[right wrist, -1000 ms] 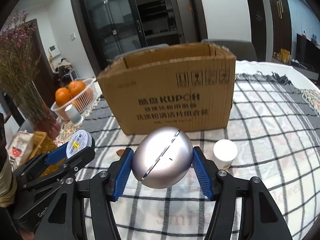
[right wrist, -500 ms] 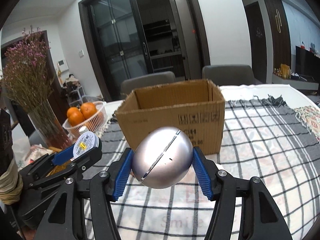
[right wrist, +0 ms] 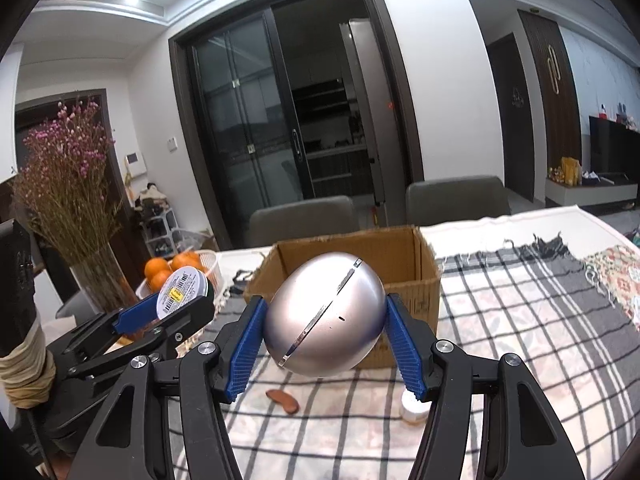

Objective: Organize rigid objects
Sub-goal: 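Lift and carry the tin and silver egg over the box with both tools, then open both tools to drop the tin and silver egg into the box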

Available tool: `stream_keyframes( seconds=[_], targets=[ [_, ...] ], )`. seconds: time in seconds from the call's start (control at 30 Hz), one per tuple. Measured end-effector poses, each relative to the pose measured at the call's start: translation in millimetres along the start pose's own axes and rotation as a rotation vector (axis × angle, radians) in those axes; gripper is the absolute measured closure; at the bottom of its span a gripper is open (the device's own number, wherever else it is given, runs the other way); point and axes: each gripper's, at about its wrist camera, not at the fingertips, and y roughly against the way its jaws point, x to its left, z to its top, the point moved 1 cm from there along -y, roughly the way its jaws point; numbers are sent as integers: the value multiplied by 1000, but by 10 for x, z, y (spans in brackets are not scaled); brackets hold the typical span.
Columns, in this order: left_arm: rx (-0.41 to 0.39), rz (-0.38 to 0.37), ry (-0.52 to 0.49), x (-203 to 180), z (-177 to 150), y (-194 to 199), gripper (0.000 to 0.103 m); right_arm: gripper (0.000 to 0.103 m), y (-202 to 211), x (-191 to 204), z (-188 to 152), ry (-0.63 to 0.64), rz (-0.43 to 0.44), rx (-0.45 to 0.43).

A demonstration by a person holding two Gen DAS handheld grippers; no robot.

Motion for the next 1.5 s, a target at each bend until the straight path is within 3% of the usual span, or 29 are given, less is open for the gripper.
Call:
stream_keyframes(
  seconds=[0.4, 0.9, 1.23, 1.5],
  targets=[
    [-60, 0, -20, -71, 286, -176, 52, 42, -51, -57, 303, 29, -9, -80],
    [-59, 18, -50, -60, 449, -573, 52, 42, -393, -127, 483, 78, -5, -113],
    [25, 23, -28, 18, 451, -1043, 52, 42, -837, -223, 539, 93, -11, -53],
    [143, 20, 9, 80, 398, -1416, 52, 42, -1179, -299, 575, 117, -31, 11]
  ],
)
